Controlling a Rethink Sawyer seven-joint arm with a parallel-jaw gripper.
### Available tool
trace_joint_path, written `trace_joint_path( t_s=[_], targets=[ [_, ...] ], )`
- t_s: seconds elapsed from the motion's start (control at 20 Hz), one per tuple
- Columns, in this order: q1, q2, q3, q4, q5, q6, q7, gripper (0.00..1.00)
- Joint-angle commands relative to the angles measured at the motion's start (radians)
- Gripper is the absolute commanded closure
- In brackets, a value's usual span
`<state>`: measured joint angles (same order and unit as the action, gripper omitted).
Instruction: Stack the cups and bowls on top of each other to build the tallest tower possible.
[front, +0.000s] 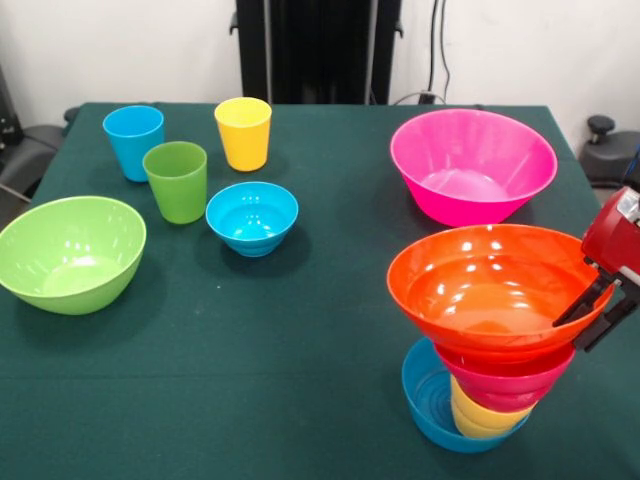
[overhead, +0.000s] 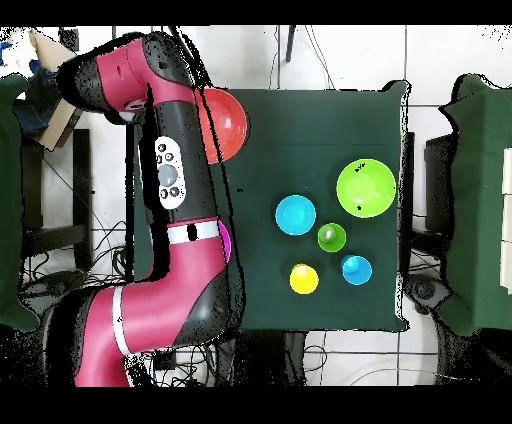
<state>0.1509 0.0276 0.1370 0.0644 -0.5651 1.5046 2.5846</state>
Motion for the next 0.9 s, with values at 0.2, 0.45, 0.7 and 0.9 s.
trace_joint_path(
  t_s=[0.2, 0.45, 0.7, 0.9],
  targets=[
    [0.012, 0.043, 0.073, -0.007, -0.096, 0.085, -0.055, 1.00],
    [0.005, 0.048, 0.072, 0.001, -0.084, 0.081, -0.066, 1.00],
    [0.002, 0.049, 0.076, 0.004, -0.075, 0.084, -0.078, 1.00],
    [-0.003, 0.053, 0.071, 0.003, -0.078, 0.098, -0.099, 1.00]
  ],
)
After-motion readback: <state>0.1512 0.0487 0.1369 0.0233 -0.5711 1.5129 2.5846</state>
